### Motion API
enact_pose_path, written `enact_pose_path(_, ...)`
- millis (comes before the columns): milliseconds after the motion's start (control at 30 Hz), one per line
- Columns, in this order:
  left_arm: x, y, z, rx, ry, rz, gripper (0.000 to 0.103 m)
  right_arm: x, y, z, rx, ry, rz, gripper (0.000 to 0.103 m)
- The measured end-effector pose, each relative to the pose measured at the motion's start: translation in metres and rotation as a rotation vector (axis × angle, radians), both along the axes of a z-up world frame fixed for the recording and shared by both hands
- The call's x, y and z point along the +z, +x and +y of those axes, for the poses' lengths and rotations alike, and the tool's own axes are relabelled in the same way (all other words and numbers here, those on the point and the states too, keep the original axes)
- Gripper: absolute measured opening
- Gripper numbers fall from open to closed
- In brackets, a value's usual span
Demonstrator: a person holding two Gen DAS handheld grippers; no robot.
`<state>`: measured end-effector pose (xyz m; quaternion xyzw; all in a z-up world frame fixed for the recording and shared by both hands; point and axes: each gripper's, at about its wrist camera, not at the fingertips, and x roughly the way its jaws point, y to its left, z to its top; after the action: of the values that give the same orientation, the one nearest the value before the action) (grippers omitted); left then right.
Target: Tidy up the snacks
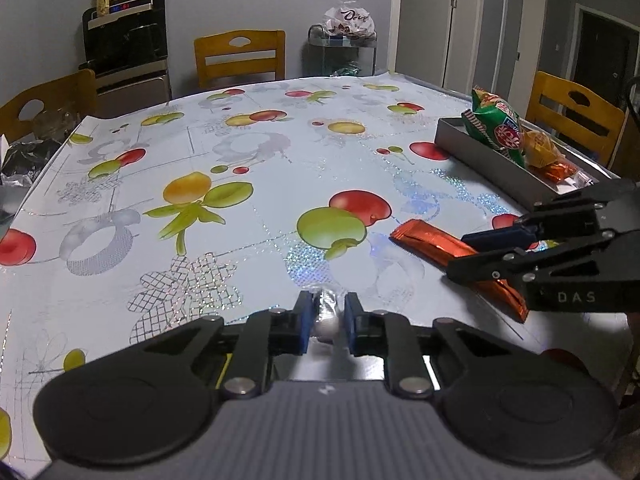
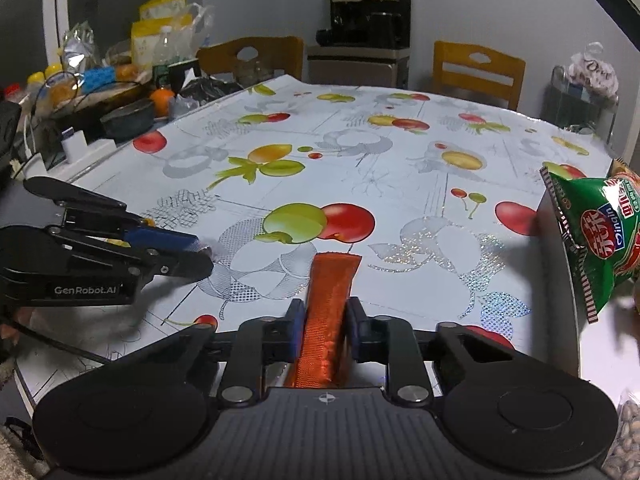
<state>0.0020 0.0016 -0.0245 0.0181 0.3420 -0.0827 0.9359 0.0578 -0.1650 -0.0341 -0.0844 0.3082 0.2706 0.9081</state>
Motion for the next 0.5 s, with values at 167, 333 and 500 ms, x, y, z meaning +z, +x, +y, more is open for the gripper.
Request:
enact_pose_path(167,0.005,-0.001,-0.004,-0.014,-0.001,-0.018,0.014,0.001,0.0,-0.002,0.0,0.012,0.004,0.023)
enact_pose_path(333,0.013,-0.001,-0.006,-0.017,0.007,-0.036,0.014,0.01,-0.003,-0.005,0.008,0.036,-0.027,0.023)
enact_pose_path(500,0.021,-0.001,-0.014,-0.036,0.021,-0.051,0.014,0.025,-0.005,-0.016,0.0,0.066,-0.064,0.023)
